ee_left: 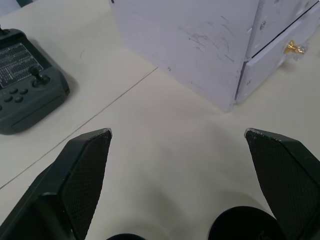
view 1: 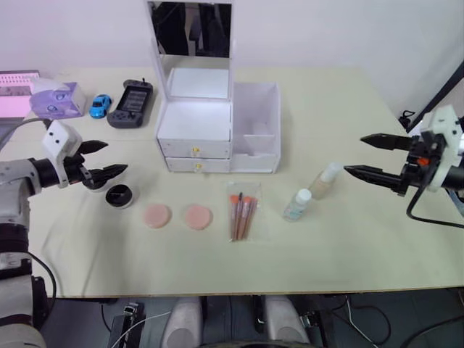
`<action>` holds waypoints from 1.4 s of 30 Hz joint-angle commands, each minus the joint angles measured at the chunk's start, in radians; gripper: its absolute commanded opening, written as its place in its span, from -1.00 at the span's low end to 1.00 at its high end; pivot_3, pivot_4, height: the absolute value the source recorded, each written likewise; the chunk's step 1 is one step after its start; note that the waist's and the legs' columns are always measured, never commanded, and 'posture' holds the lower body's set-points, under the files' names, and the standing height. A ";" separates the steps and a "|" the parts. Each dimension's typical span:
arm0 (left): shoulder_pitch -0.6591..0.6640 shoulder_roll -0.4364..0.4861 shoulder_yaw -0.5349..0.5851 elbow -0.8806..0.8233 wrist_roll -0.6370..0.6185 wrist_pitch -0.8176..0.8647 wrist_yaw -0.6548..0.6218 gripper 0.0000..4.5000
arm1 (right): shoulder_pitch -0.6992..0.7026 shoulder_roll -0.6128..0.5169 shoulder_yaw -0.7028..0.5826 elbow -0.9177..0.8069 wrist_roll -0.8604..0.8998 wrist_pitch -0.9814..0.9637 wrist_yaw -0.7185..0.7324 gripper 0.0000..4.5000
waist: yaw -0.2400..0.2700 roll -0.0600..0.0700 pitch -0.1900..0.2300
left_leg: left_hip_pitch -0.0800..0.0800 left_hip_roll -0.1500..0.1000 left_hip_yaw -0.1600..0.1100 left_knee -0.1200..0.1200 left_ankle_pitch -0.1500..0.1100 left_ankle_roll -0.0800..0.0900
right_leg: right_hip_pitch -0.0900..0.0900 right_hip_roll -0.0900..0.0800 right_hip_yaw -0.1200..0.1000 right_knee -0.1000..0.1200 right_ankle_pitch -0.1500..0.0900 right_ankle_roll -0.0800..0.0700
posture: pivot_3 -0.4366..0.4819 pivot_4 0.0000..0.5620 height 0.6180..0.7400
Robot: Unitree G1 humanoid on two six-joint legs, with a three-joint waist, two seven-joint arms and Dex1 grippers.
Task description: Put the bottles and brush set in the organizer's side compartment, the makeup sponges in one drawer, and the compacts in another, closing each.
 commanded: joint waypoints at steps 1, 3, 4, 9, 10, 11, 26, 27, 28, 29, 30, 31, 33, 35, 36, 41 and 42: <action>-0.002 0.022 0.025 -0.030 -0.032 0.021 -0.020 0.99 | -0.014 -0.022 -0.012 -0.011 -0.002 -0.001 0.003 1.00 | 0.000 0.000 0.000 | 0.000 0.000 0.000 0.000 0.000 0.000 | 0.000 0.000 0.000 0.000 0.000 0.000 | -0.05 -0.47 1.00; -0.015 0.018 0.033 -0.023 -0.036 0.028 -0.001 0.99 | -0.017 -0.020 -0.012 -0.013 -0.001 0.000 0.001 1.00 | 0.000 0.000 0.000 | 0.000 0.000 0.000 0.000 0.000 0.000 | 0.000 0.000 0.000 0.000 0.000 0.000 | -0.05 -0.47 1.00; -0.019 0.016 0.035 -0.021 -0.038 0.033 0.004 0.99 | -0.018 -0.020 -0.012 -0.012 -0.001 0.001 0.000 1.00 | -0.001 0.000 0.000 | 0.000 0.000 0.000 0.000 0.000 0.000 | 0.000 0.000 0.000 0.000 0.000 0.000 | -0.05 -0.47 1.00; -0.020 0.022 0.031 -0.021 -0.033 0.021 -0.010 0.99 | -0.023 -0.017 -0.013 -0.016 -0.003 -0.001 -0.006 1.00 | -0.001 0.000 0.000 | 0.000 0.000 0.000 0.001 0.000 0.000 | 0.000 0.000 0.000 0.001 0.000 0.000 | -0.05 -0.47 1.00; -0.023 0.022 0.032 -0.018 -0.033 0.020 -0.010 0.99 | -0.023 -0.016 -0.014 -0.019 -0.001 0.000 -0.008 1.00 | -0.001 0.000 0.000 | 0.000 0.000 0.000 0.001 0.000 0.000 | 0.000 0.000 0.000 0.001 0.000 0.000 | -0.05 -0.47 1.00; -0.026 0.023 0.032 -0.016 -0.033 0.020 -0.011 0.99 | -0.023 -0.016 -0.015 -0.021 0.000 0.001 -0.009 1.00 | -0.001 0.000 0.000 | 0.000 0.000 0.000 0.000 0.000 0.000 | 0.000 0.000 0.000 0.001 0.000 0.000 | -0.05 -0.47 1.00; -0.129 0.018 0.034 -0.084 -0.127 0.177 -0.060 0.99 | -0.013 -0.024 -0.105 -0.087 0.084 0.076 -0.026 1.00 | 0.000 0.000 0.000 | 0.000 0.000 0.000 0.000 0.000 0.000 | 0.000 0.000 0.000 0.001 0.000 0.000 | -0.05 -0.47 1.00; -0.150 0.016 0.029 -0.107 -0.141 0.210 -0.064 0.99 | -0.010 -0.026 -0.117 -0.098 0.089 0.084 -0.032 1.00 | 0.000 0.000 0.000 | 0.000 0.000 0.000 0.000 0.000 0.000 | 0.000 0.000 0.000 0.001 0.000 0.000 | -0.05 -0.47 1.00; -0.170 0.014 0.011 -0.138 -0.143 0.232 -0.071 0.99 | -0.002 -0.027 -0.132 -0.112 0.094 0.095 -0.039 1.00 | 0.001 -0.001 0.000 | 0.000 0.000 0.000 0.000 0.000 0.000 | 0.000 0.000 0.000 0.001 0.000 0.000 | -0.05 -0.47 1.00; -0.198 0.003 -0.013 -0.186 -0.154 0.273 -0.074 0.99 | 0.016 -0.026 -0.152 -0.135 0.096 0.102 -0.049 1.00 | 0.005 -0.001 0.001 | -0.001 0.000 0.000 0.001 0.000 0.000 | 0.000 0.000 0.000 0.001 0.000 0.000 | -0.05 -0.47 1.00; -0.228 -0.011 -0.036 -0.236 -0.169 0.316 -0.079 0.99 | 0.037 -0.023 -0.174 -0.162 0.099 0.113 -0.061 1.00 | 0.010 -0.001 0.000 | -0.001 0.000 -0.001 0.001 0.000 0.000 | 0.000 0.000 0.000 0.001 0.000 0.000 | -0.05 -0.47 1.00; -0.258 -0.030 -0.065 -0.289 -0.184 0.355 -0.089 0.99 | 0.066 -0.017 -0.201 -0.194 0.102 0.126 -0.075 1.00 | 0.017 -0.001 0.000 | -0.001 0.000 -0.001 0.001 0.000 0.000 | 0.000 0.000 0.000 0.000 0.000 0.000 | -0.05 -0.47 1.00; -0.301 -0.055 -0.108 -0.359 -0.208 0.423 -0.106 0.99 | 0.116 -0.007 -0.247 -0.249 0.107 0.150 -0.102 1.00 | 0.021 -0.001 0.000 | -0.001 -0.001 0.000 0.002 0.000 0.000 | 0.001 0.000 0.001 0.000 0.000 0.000 | -0.05 -0.47 1.00; -0.344 -0.085 -0.144 -0.398 -0.234 0.478 -0.127 0.99 | 0.175 0.009 -0.304 -0.311 0.117 0.176 -0.130 1.00 | 0.025 -0.001 0.000 | -0.001 -0.001 0.000 0.001 0.000 0.000 | 0.001 0.000 0.001 0.000 0.000 0.001 | -0.05 -0.47 1.00; -0.365 -0.101 -0.165 -0.410 -0.237 0.491 -0.136 0.99 | 0.207 0.020 -0.337 -0.344 0.127 0.194 -0.147 1.00 | 0.024 -0.001 0.000 | -0.001 -0.001 0.000 0.001 0.000 0.000 | 0.001 0.001 0.001 0.000 -0.001 0.002 | -0.05 -0.47 1.00; -0.469 -0.207 -0.258 -0.425 -0.274 0.526 -0.224 0.99 | 0.396 0.119 -0.534 -0.540 0.173 0.278 -0.241 1.00 | 0.023 -0.002 0.000 | -0.001 -0.001 -0.002 0.001 0.000 0.000 | 0.001 0.002 0.001 0.000 -0.001 0.002 | -0.05 -0.47 1.00; -0.486 -0.234 -0.272 -0.415 -0.280 0.528 -0.239 0.99 | 0.436 0.152 -0.577 -0.581 0.193 0.291 -0.261 1.00 | 0.024 -0.001 0.000 | 0.000 -0.001 -0.002 0.002 0.000 0.000 | 0.001 0.002 0.001 0.000 -0.001 0.002 | -0.05 -0.47 1.00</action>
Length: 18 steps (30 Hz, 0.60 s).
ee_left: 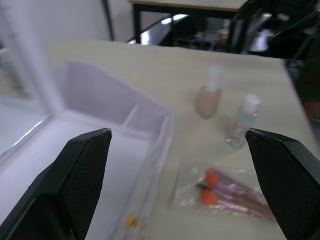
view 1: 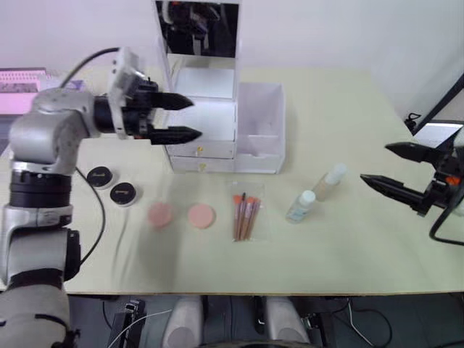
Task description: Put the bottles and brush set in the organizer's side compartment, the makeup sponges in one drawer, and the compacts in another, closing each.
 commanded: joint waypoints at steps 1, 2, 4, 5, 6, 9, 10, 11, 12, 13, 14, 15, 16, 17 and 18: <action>-0.076 -0.069 -0.047 -0.003 -0.033 -0.002 -0.071 0.99 | 0.123 0.098 -0.185 -0.165 0.056 0.034 -0.068 1.00 | 0.001 0.000 0.000 | 0.000 0.000 0.000 0.000 0.000 0.000 | 0.000 0.000 0.000 0.000 -0.001 0.001 | -0.05 -0.47 1.00; -0.090 -0.094 -0.064 0.006 -0.029 -0.008 -0.087 0.99 | 0.168 0.131 -0.225 -0.201 0.070 0.038 -0.082 1.00 | 0.002 0.000 0.000 | 0.000 0.000 0.000 0.000 0.000 0.000 | 0.000 0.000 0.000 0.000 -0.001 0.001 | -0.05 -0.47 1.00; -0.111 -0.130 -0.090 0.018 -0.031 -0.004 -0.121 0.99 | 0.268 0.202 -0.299 -0.264 0.098 0.036 -0.105 1.00 | 0.003 0.000 0.000 | 0.000 0.000 -0.001 0.000 0.000 0.000 | 0.001 0.000 0.000 -0.001 -0.001 0.002 | -0.05 -0.47 1.00; -0.118 -0.143 -0.108 0.026 -0.019 -0.021 -0.140 0.99 | 0.326 0.245 -0.335 -0.293 0.109 0.025 -0.113 1.00 | 0.000 0.001 0.000 | 0.000 0.000 -0.001 0.000 0.000 0.000 | 0.001 0.000 0.000 -0.001 -0.002 0.002 | -0.05 -0.47 1.00; -0.125 -0.154 -0.123 0.035 -0.007 -0.041 -0.156 0.99 | 0.378 0.284 -0.363 -0.317 0.120 0.013 -0.121 1.00 | -0.001 0.001 0.000 | 0.000 0.000 -0.001 0.000 0.000 0.000 | 0.001 0.000 0.000 -0.001 -0.002 0.003 | -0.05 -0.47 1.00; -0.143 -0.178 -0.146 0.068 0.022 -0.087 -0.177 0.99 | 0.486 0.364 -0.404 -0.363 0.151 -0.033 -0.147 1.00 | -0.009 0.001 0.000 | 0.001 0.000 0.000 0.000 0.000 0.000 | 0.001 0.000 0.001 -0.001 -0.002 0.002 | -0.05 -0.47 1.00; -0.151 -0.190 -0.151 0.085 0.034 -0.106 -0.178 0.99 | 0.520 0.394 -0.411 -0.383 0.161 -0.048 -0.161 1.00 | -0.009 0.001 0.000 | 0.002 0.001 0.000 0.000 0.000 0.000 | 0.001 0.001 0.001 -0.001 -0.001 0.002 | -0.05 -0.47 1.00; -0.157 -0.201 -0.160 0.100 0.053 -0.137 -0.179 0.99 | 0.546 0.416 -0.411 -0.401 0.163 -0.059 -0.183 1.00 | -0.006 0.001 0.000 | 0.002 0.001 0.000 0.001 0.000 0.000 | 0.001 0.001 0.000 -0.001 -0.001 0.001 | -0.05 -0.47 1.00; -0.159 -0.207 -0.165 0.109 0.065 -0.159 -0.180 0.99 | 0.566 0.429 -0.409 -0.411 0.166 -0.071 -0.200 1.00 | -0.005 0.001 -0.001 | 0.002 0.001 -0.001 0.001 0.000 0.000 | 0.001 0.001 0.000 -0.001 -0.001 0.001 | -0.05 -0.47 1.00; -0.159 -0.215 -0.169 0.117 0.084 -0.183 -0.167 0.99 | 0.580 0.433 -0.407 -0.410 0.213 -0.064 -0.235 1.00 | -0.006 0.002 -0.001 | 0.002 0.002 -0.001 0.001 0.000 0.000 | 0.001 0.001 0.000 -0.001 -0.001 0.001 | -0.05 -0.47 1.00; -0.155 -0.222 -0.171 0.122 0.103 -0.211 -0.152 0.99 | 0.590 0.428 -0.402 -0.409 0.255 -0.062 -0.268 1.00 | -0.007 0.002 -0.001 | 0.002 0.002 -0.001 0.001 0.000 0.000 | 0.001 0.001 0.000 -0.002 -0.001 0.001 | -0.05 -0.47 1.00; -0.149 -0.229 -0.167 0.126 0.115 -0.227 -0.134 0.99 | 0.582 0.416 -0.391 -0.403 0.283 -0.061 -0.310 1.00 | -0.008 0.002 -0.001 | 0.002 0.002 0.000 0.001 0.000 0.000 | 0.002 0.001 0.000 -0.002 -0.001 0.001 | -0.05 -0.47 1.00; -0.142 -0.235 -0.162 0.125 0.122 -0.235 -0.118 0.99 | 0.569 0.400 -0.374 -0.399 0.294 -0.064 -0.348 1.00 | -0.009 0.002 -0.001 | 0.001 0.003 0.000 0.002 0.000 0.000 | 0.002 0.001 0.000 -0.003 -0.001 0.001 | -0.05 -0.47 1.00; -0.128 -0.243 -0.152 0.113 0.126 -0.242 -0.093 0.99 | 0.549 0.375 -0.341 -0.397 0.278 -0.065 -0.378 1.00 | -0.009 0.002 -0.001 | 0.001 0.003 0.001 0.002 0.000 0.000 | 0.001 0.001 0.000 -0.004 -0.001 0.000 | -0.05 -0.47 1.00; -0.114 -0.249 -0.143 0.098 0.126 -0.242 -0.069 0.99 | 0.531 0.348 -0.306 -0.395 0.254 -0.067 -0.397 1.00 | -0.011 0.002 -0.001 | 0.001 0.003 0.001 0.002 0.000 0.000 | 0.001 0.001 0.001 -0.005 -0.001 0.000 | -0.05 -0.47 1.00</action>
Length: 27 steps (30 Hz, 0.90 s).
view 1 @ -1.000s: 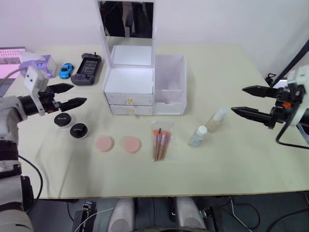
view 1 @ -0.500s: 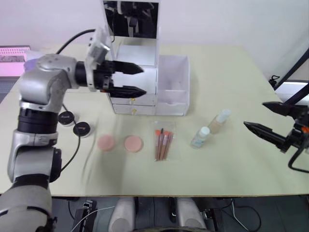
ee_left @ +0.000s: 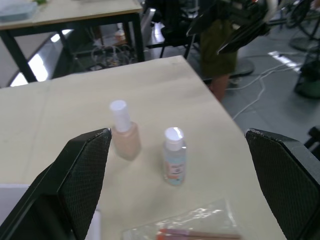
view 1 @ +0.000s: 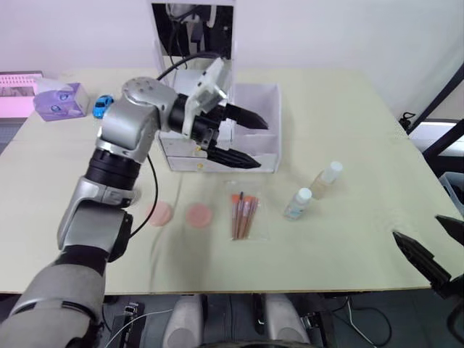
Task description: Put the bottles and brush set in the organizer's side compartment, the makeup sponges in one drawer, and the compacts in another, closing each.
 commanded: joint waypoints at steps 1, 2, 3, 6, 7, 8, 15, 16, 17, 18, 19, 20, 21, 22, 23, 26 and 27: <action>0.028 -0.013 0.037 -0.054 0.007 -0.015 0.080 0.99 | -0.062 -0.082 0.093 -0.001 -0.029 -0.028 -0.090 1.00 | -0.001 0.000 0.000 | 0.000 0.000 0.001 0.000 0.000 0.000 | 0.000 0.000 0.000 0.000 0.000 0.000 | -0.05 -0.47 1.00; 0.046 -0.014 0.044 -0.082 -0.003 0.005 0.100 0.99 | -0.103 -0.102 0.131 0.020 -0.045 -0.037 -0.117 1.00 | 0.000 0.000 0.000 | 0.000 0.000 0.001 0.000 0.000 0.000 | 0.000 0.000 0.000 0.000 0.000 0.000 | -0.05 -0.47 1.00; 0.069 -0.010 0.049 -0.114 -0.007 0.021 0.121 0.99 | -0.164 -0.125 0.186 0.058 -0.074 -0.041 -0.152 1.00 | -0.002 0.000 0.000 | 0.000 0.000 0.001 0.000 0.000 0.000 | 0.000 0.000 0.000 0.000 0.000 0.000 | -0.05 -0.47 1.00; 0.112 -0.002 0.081 -0.182 -0.029 0.081 0.187 0.99 | -0.261 -0.183 0.347 0.144 -0.183 -0.047 -0.182 1.00 | 0.000 0.000 0.000 | 0.000 0.000 0.000 -0.001 0.000 0.000 | -0.001 0.000 0.000 0.000 0.000 0.000 | -0.05 -0.47 1.00; 0.121 0.003 0.092 -0.199 -0.035 0.099 0.206 0.99 | -0.283 -0.192 0.397 0.171 -0.215 -0.052 -0.185 1.00 | 0.003 0.000 0.000 | 0.000 -0.001 0.000 -0.002 0.000 0.000 | -0.001 0.000 0.000 0.001 0.000 0.000 | -0.05 -0.47 1.00; 0.132 0.010 0.099 -0.216 -0.035 0.109 0.223 0.99 | -0.308 -0.196 0.439 0.201 -0.240 -0.062 -0.187 1.00 | 0.008 0.000 0.000 | -0.001 -0.001 0.000 -0.003 0.000 0.000 | -0.002 0.001 0.000 0.001 0.000 -0.001 | -0.05 -0.47 1.00; 0.204 0.034 0.133 -0.348 -0.064 0.188 0.334 0.99 | -0.469 -0.197 0.629 0.385 -0.345 -0.120 -0.156 1.00 | 0.011 0.000 0.000 | -0.002 -0.001 -0.002 -0.002 -0.002 0.004 | -0.002 0.003 0.001 0.001 0.001 -0.003 | -0.05 -0.47 1.00; 0.216 0.037 0.137 -0.372 -0.070 0.203 0.351 0.99 | -0.490 -0.195 0.651 0.407 -0.352 -0.128 -0.144 1.00 | 0.010 0.000 0.000 | -0.002 -0.001 -0.002 -0.002 -0.002 0.004 | -0.002 0.003 0.001 0.001 0.001 -0.003 | -0.05 -0.47 1.00; 0.226 0.042 0.138 -0.391 -0.071 0.212 0.363 0.99 | -0.507 -0.194 0.669 0.423 -0.353 -0.131 -0.132 1.00 | 0.009 0.000 0.000 | -0.002 -0.001 -0.002 -0.002 -0.002 0.004 | -0.001 0.003 0.001 0.001 0.001 -0.003 | -0.05 -0.47 1.00; 0.235 0.048 0.139 -0.406 -0.072 0.216 0.371 0.99 | -0.520 -0.197 0.687 0.434 -0.357 -0.130 -0.121 1.00 | 0.008 0.000 0.000 | -0.002 -0.001 -0.002 -0.001 -0.002 0.004 | -0.001 0.003 0.001 0.002 0.001 -0.002 | -0.05 -0.47 1.00; 0.241 0.054 0.141 -0.416 -0.077 0.219 0.374 0.99 | -0.531 -0.201 0.702 0.442 -0.365 -0.129 -0.115 1.00 | 0.008 0.000 0.000 | -0.001 -0.001 -0.002 -0.001 -0.002 0.004 | -0.001 0.003 0.001 0.002 0.001 -0.002 | -0.05 -0.47 1.00; 0.246 0.065 0.148 -0.426 -0.084 0.224 0.373 0.99 | -0.551 -0.199 0.715 0.452 -0.367 -0.129 -0.114 1.00 | 0.007 0.000 0.000 | -0.001 -0.001 -0.002 -0.001 -0.002 0.004 | -0.001 0.003 0.001 0.002 0.001 -0.002 | -0.05 -0.47 1.00; 0.249 0.074 0.155 -0.432 -0.089 0.227 0.374 0.99 | -0.570 -0.199 0.727 0.460 -0.370 -0.129 -0.111 1.00 | 0.007 0.001 0.000 | -0.001 -0.001 -0.002 -0.001 -0.002 0.004 | -0.001 0.003 0.001 0.002 0.000 0.000 | -0.05 -0.47 1.00; 0.250 0.081 0.161 -0.435 -0.093 0.230 0.376 0.99 | -0.587 -0.198 0.736 0.468 -0.373 -0.127 -0.110 1.00 | 0.006 0.001 0.000 | -0.001 0.000 -0.002 -0.001 -0.002 0.004 | -0.001 0.004 0.001 0.003 0.000 0.000 | -0.05 -0.47 1.00; 0.250 0.087 0.163 -0.436 -0.095 0.231 0.380 0.99 | -0.601 -0.197 0.742 0.473 -0.374 -0.126 -0.109 1.00 | 0.005 0.001 0.000 | 0.000 0.000 -0.002 -0.001 -0.002 0.004 | -0.001 0.004 0.001 0.003 0.000 0.000 | -0.05 -0.47 1.00; 0.253 0.103 0.168 -0.446 -0.100 0.233 0.397 0.99 | -0.642 -0.197 0.771 0.492 -0.382 -0.123 -0.099 1.00 | 0.006 0.001 0.000 | 0.000 0.001 -0.002 -0.001 -0.002 0.004 | -0.001 0.005 0.001 0.003 0.000 0.000 | -0.05 -0.47 1.00; 0.257 0.108 0.169 -0.451 -0.101 0.234 0.402 0.99 | -0.656 -0.195 0.783 0.498 -0.386 -0.124 -0.096 1.00 | 0.007 0.001 0.000 | 0.000 0.001 -0.002 -0.001 -0.002 0.004 | -0.001 0.005 0.001 0.003 0.000 0.000 | -0.05 -0.47 1.00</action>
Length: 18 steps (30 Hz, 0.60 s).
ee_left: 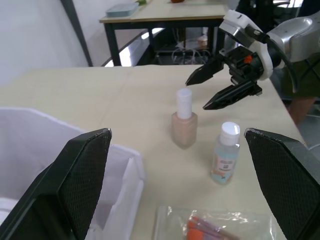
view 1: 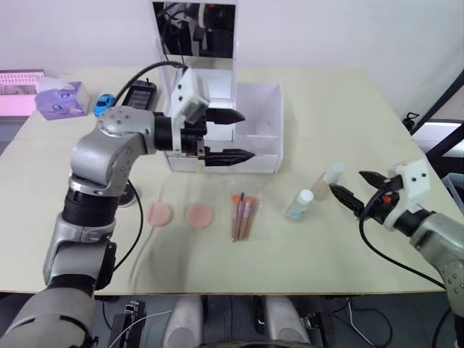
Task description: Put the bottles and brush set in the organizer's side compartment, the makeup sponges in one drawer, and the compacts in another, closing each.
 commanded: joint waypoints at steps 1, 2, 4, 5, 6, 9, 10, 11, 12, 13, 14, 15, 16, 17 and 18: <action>0.007 0.019 0.035 -0.049 -0.022 0.006 0.023 0.99 | -0.055 -0.005 0.029 0.009 -0.012 -0.012 0.017 1.00 | 0.000 0.000 0.000 | 0.000 0.000 0.000 0.000 0.000 0.000 | 0.000 0.000 0.000 0.000 0.000 0.000 | -0.05 -0.47 1.00; 0.010 0.021 0.033 -0.053 -0.022 0.006 0.028 0.99 | -0.065 -0.005 0.041 0.015 -0.018 -0.013 0.021 1.00 | 0.000 0.000 0.000 | 0.000 0.000 0.000 0.000 0.000 0.000 | 0.000 0.000 0.000 0.000 0.000 -0.001 | -0.05 -0.47 1.00; 0.013 0.022 0.032 -0.056 -0.021 0.005 0.036 0.99 | -0.077 -0.017 0.070 0.037 -0.051 -0.028 0.035 1.00 | 0.001 0.000 0.000 | 0.000 0.000 0.000 0.000 0.000 0.000 | 0.000 0.000 0.000 0.000 0.001 -0.001 | -0.05 -0.47 1.00; 0.014 0.022 0.031 -0.056 -0.021 0.004 0.038 0.99 | -0.088 -0.017 0.079 0.053 -0.061 -0.036 0.042 1.00 | 0.002 0.000 0.000 | 0.000 0.000 0.000 0.000 0.000 0.000 | 0.000 0.000 0.000 0.000 0.002 -0.003 | -0.05 -0.47 1.00; 0.015 0.022 0.030 -0.055 -0.021 0.003 0.040 0.99 | -0.099 -0.013 0.084 0.068 -0.064 -0.040 0.049 1.00 | 0.002 0.000 0.000 | 0.000 0.000 0.000 0.000 0.000 0.000 | 0.000 0.000 0.000 0.000 0.002 -0.003 | -0.05 -0.47 1.00; 0.016 0.032 0.019 -0.040 0.000 -0.016 0.044 1.00 | -0.119 -0.013 0.102 0.104 -0.086 -0.049 0.066 0.76 | 0.001 0.000 0.000 | 0.000 0.000 0.000 0.000 0.000 0.000 | 0.000 0.000 0.000 -0.001 0.002 -0.003 | -0.05 -0.47 1.00; 0.016 0.035 0.015 -0.035 0.006 -0.021 0.043 1.00 | -0.122 -0.013 0.108 0.113 -0.095 -0.054 0.070 0.61 | 0.001 0.000 0.000 | 0.000 0.000 0.000 0.000 0.000 0.000 | 0.000 0.000 0.000 -0.001 0.002 -0.003 | -0.05 -0.47 1.00; 0.016 0.036 0.014 -0.033 0.008 -0.024 0.043 1.00 | -0.124 -0.011 0.112 0.120 -0.105 -0.059 0.072 0.46 | 0.001 0.000 0.000 | 0.000 0.000 0.000 0.000 0.000 0.000 | 0.000 0.000 0.000 0.000 0.002 -0.003 | -0.05 -0.47 1.00; 0.016 0.036 0.014 -0.032 0.007 -0.025 0.042 1.00 | -0.126 -0.008 0.113 0.123 -0.109 -0.062 0.074 0.46 | 0.001 0.000 0.000 | 0.000 0.000 0.000 0.000 0.000 0.000 | 0.000 0.000 0.000 0.000 0.002 -0.003 | -0.05 -0.47 1.00; 0.015 0.036 0.014 -0.029 0.007 -0.027 0.043 1.00 | -0.128 -0.004 0.113 0.126 -0.112 -0.064 0.075 0.46 | 0.001 0.000 0.000 | 0.000 0.000 0.000 0.000 0.000 0.000 | 0.000 0.000 0.000 0.000 0.002 -0.003 | -0.05 -0.47 1.00; 0.015 0.035 0.012 -0.026 0.010 -0.031 0.044 1.00 | -0.130 0.001 0.112 0.128 -0.113 -0.068 0.076 0.46 | 0.001 0.000 0.000 | 0.000 0.000 0.000 0.000 0.000 0.000 | 0.000 0.000 0.000 0.000 0.002 -0.003 | -0.05 -0.47 1.00; 0.015 0.037 0.004 -0.019 0.021 -0.040 0.044 1.00 | -0.133 0.004 0.111 0.131 -0.116 -0.072 0.076 0.46 | 0.001 0.000 0.000 | 0.000 0.000 0.000 0.000 0.000 0.000 | 0.000 0.000 0.000 0.000 0.002 -0.003 | -0.05 -0.47 1.00; 0.017 0.038 -0.001 -0.012 0.031 -0.049 0.045 1.00 | -0.134 0.005 0.110 0.134 -0.120 -0.077 0.076 0.46 | 0.001 0.000 0.000 | 0.000 0.000 0.000 0.000 0.000 0.000 | 0.000 0.000 0.000 0.000 0.002 -0.003 | -0.05 -0.47 1.00; 0.020 0.038 -0.005 -0.006 0.039 -0.058 0.045 1.00 | -0.135 0.009 0.107 0.138 -0.121 -0.083 0.076 0.46 | 0.001 0.000 0.000 | 0.000 0.000 0.000 0.000 0.000 0.000 | 0.000 0.000 0.000 0.000 0.002 -0.003 | -0.05 -0.47 1.00; 0.022 0.037 -0.007 0.000 0.044 -0.064 0.046 1.00 | -0.140 0.014 0.102 0.142 -0.118 -0.086 0.076 0.46 | 0.001 0.000 0.000 | 0.000 0.000 0.000 0.000 0.000 0.000 | 0.000 0.000 0.000 0.000 0.002 -0.003 | -0.05 -0.47 1.00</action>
